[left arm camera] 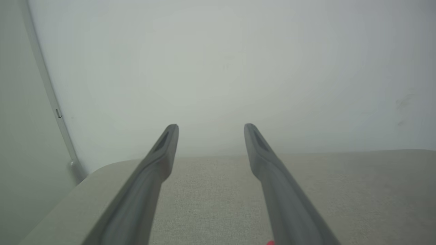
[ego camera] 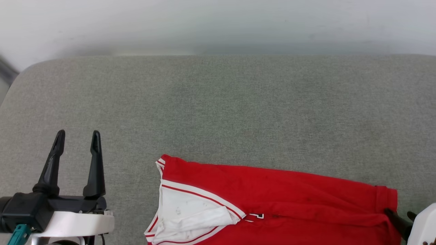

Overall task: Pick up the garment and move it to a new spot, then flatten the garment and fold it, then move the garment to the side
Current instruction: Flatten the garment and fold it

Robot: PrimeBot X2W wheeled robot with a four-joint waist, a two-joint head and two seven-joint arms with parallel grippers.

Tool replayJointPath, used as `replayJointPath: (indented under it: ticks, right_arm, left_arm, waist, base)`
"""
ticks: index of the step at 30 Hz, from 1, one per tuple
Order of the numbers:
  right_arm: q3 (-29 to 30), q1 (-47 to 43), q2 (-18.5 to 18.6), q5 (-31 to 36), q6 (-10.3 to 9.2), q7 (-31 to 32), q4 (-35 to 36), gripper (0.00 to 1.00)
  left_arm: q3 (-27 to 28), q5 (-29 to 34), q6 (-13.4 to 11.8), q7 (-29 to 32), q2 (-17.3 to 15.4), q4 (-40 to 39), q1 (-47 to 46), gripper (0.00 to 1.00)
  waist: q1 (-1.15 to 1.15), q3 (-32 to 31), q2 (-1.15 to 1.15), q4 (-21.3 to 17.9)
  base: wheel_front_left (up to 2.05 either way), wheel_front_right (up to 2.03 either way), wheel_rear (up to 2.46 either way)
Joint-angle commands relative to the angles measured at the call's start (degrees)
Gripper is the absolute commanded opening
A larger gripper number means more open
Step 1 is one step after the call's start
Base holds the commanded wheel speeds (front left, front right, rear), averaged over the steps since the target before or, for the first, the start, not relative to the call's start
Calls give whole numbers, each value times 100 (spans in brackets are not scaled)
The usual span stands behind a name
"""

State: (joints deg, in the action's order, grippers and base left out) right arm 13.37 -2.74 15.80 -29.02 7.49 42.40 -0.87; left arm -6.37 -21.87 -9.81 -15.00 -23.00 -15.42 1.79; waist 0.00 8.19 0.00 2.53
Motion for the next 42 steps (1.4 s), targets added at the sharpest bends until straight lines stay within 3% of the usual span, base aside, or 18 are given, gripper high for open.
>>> replayJointPath:
  ticks: [1,8,13,19,26,27,28,29,42]
  right_arm:
    - [27,-63,-53,65,-1,26,-40,100]
    - [128,-87,-264,237,-1,131,-442,100]
    - [2,-62,-398,247,-1,135,-735,100]
    - [-417,36,-515,153,13,107,-1066,100]
    - [-1005,102,-646,-238,46,44,-1113,100]
    - [-1016,98,-633,-250,46,27,-1137,85]
    - [-1040,95,-618,-263,46,10,-1145,38]
    - [-1066,103,-598,-276,46,-4,-1151,0]
    - [-336,246,15,32,-8,-423,-1094,0]
  left_arm:
    - [87,71,92,-22,70,43,57,100]
    - [508,501,809,-23,618,267,76,100]
    - [744,733,1189,-23,932,364,-42,100]
    - [952,940,1495,-22,1210,464,-153,100]
    - [1082,1096,1645,-19,1366,582,-193,100]
    - [1099,1111,1663,-19,1378,591,-185,100]
    - [1121,1111,1678,-19,1387,590,-182,100]
    - [1139,1113,1679,-19,1393,595,-176,100]
    - [1202,1153,1722,-19,1449,573,-51,100]
  waist:
    - [0,30,0,24]
    - [0,190,0,131]
    - [0,286,0,185]
    - [0,403,0,213]
    - [0,329,0,183]
    - [0,307,0,176]
    - [0,291,0,171]
    - [0,272,0,165]
    - [0,165,0,83]
  base:
    - [0,0,0]
    - [0,0,0]
    - [0,0,0]
    - [0,0,0]
    - [0,0,0]
    - [0,0,0]
    - [0,0,0]
    - [0,0,0]
    - [0,0,0]
